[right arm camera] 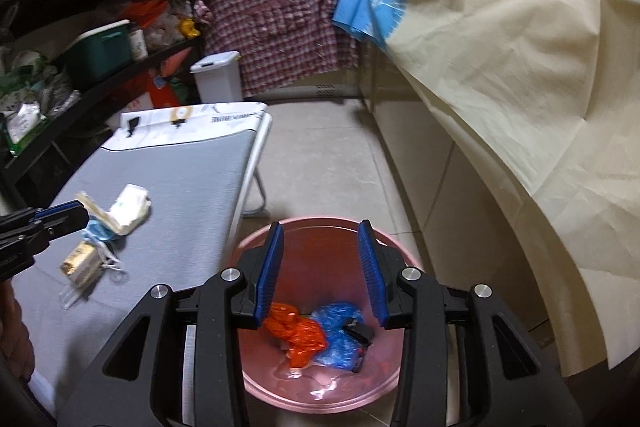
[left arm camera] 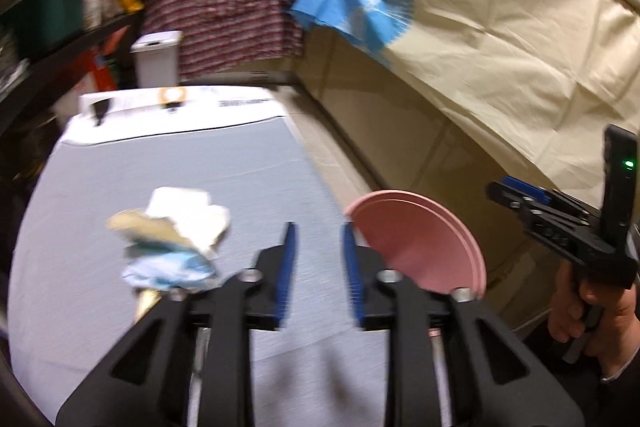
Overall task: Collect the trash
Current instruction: 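Move both grippers toward the yellow tissue pack and blue face mask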
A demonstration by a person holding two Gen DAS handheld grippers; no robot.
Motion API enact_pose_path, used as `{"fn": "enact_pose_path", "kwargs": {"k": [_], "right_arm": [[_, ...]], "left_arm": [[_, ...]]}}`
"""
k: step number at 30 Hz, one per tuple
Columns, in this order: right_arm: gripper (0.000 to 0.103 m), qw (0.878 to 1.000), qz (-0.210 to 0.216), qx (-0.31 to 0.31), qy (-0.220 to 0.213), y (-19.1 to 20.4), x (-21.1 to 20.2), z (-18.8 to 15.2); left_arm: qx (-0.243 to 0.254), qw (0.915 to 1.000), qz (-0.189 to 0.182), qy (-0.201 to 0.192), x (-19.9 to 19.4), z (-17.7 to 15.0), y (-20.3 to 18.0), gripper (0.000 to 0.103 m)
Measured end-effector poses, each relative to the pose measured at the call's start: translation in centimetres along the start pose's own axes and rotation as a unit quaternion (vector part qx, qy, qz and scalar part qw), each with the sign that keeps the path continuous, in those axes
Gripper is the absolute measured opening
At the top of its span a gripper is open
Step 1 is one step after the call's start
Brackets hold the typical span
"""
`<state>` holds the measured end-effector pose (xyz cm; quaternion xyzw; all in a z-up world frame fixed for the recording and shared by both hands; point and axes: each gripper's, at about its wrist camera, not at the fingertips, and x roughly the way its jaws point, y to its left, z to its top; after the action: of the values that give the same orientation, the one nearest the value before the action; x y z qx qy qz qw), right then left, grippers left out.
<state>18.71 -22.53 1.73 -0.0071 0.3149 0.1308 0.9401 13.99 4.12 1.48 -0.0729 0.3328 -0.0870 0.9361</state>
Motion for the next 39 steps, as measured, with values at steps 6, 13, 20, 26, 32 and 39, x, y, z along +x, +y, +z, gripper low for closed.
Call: {"fn": "enact_pose_path", "kwargs": {"k": [6,13,20,26,32,39], "right_arm": [[0.02,0.999,0.049,0.002,-0.012,3.1,-0.3,0.3],[0.02,0.993,0.114,-0.005,0.0,7.7,1.4,0.8],[0.021,0.984,0.176,-0.017,0.02,12.6,4.3,1.4],[0.021,0.977,0.209,-0.04,0.025,16.8,6.7,1.9],[0.021,0.967,0.243,-0.072,0.033,20.4,8.9,2.0],[0.025,0.958,0.26,-0.107,0.06,22.6,11.4,1.3]], "left_arm": [[-0.052,0.9972,0.053,0.0,-1.7,-2.1,4.8,0.046],[-0.081,0.9929,0.079,0.038,-1.1,-4.4,7.8,0.059],[-0.094,0.9893,0.093,0.061,0.0,-5.5,9.6,0.059],[-0.099,0.9886,0.086,0.073,1.1,-6.1,10.4,0.059],[-0.096,0.9899,0.077,0.07,1.5,-6.1,10.6,0.059],[-0.092,0.9894,0.074,0.085,2.8,-6.4,11.0,0.059]]}}
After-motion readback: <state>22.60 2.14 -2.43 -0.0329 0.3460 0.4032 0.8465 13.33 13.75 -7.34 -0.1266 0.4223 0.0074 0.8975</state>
